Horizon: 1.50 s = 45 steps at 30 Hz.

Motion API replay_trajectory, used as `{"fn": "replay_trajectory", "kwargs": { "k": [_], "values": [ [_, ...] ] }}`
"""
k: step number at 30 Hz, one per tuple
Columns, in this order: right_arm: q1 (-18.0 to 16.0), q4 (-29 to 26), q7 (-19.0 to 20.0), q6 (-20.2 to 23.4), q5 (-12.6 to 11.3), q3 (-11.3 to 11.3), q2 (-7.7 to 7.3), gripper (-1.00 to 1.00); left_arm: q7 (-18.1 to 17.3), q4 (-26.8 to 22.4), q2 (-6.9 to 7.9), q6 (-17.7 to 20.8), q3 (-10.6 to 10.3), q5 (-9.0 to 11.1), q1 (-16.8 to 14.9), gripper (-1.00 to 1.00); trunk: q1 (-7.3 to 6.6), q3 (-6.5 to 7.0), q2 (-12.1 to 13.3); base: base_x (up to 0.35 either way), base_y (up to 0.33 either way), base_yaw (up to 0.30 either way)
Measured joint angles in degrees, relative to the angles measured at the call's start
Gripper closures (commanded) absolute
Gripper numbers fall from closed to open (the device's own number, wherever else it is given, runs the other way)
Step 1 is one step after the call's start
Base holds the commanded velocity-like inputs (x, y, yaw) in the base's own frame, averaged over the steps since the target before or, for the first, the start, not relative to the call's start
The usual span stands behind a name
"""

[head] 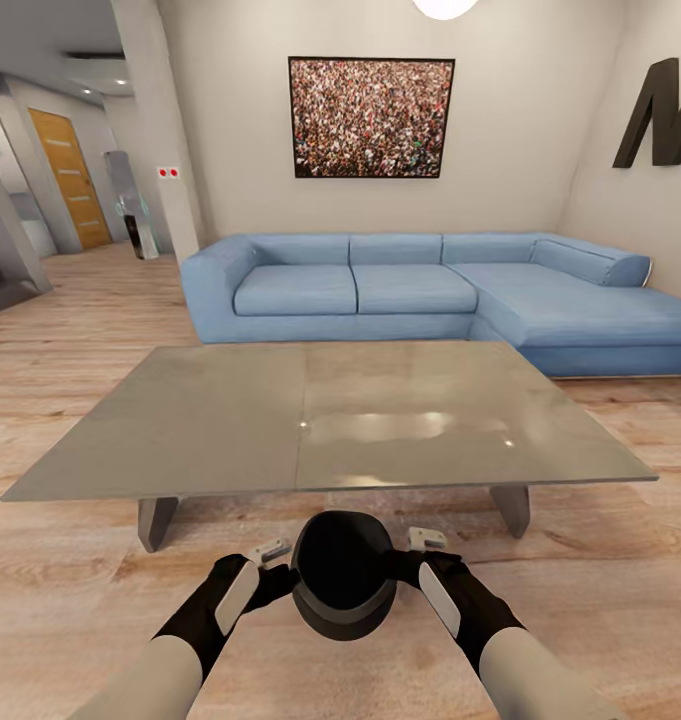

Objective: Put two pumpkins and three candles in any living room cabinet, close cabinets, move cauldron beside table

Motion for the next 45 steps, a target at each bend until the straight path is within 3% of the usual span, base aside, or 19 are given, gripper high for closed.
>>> {"fn": "replay_trajectory", "kwargs": {
  "k": [6, 20, 32, 45],
  "values": [
    [0.1, 0.0, -0.1, 0.3, -0.5, 0.0, -0.15, -1.00, 0.1, 0.0, 0.15, 0.7, 0.0, 0.2, 0.0, -1.00, -0.15, 1.33, 0.1, -0.108, 0.000, 0.000],
    [0.8, -2.3, -0.2, 5.9, -0.8, -0.7, -0.71, -1.00, 0.1, 0.0, 0.41, 2.1, 0.0, 0.1, -0.5, -1.00, -3.22, 3.84, 5.7, -0.060, 0.010, 0.000],
    [1.1, -2.5, -0.1, 6.8, -0.9, -1.5, -1.27, -1.00, 0.2, -0.1, 0.65, 3.7, 0.0, 0.1, -1.1, -1.00, -5.86, 6.00, 10.5, -0.024, 0.002, 0.000],
    [1.1, -2.5, -0.1, 7.7, -0.9, -1.8, -1.34, -1.00, 0.2, -0.1, 0.94, 5.0, 0.1, 0.1, -1.4, -1.00, -8.71, 8.33, 15.7, -0.174, 0.009, -0.001]
  ]
}}
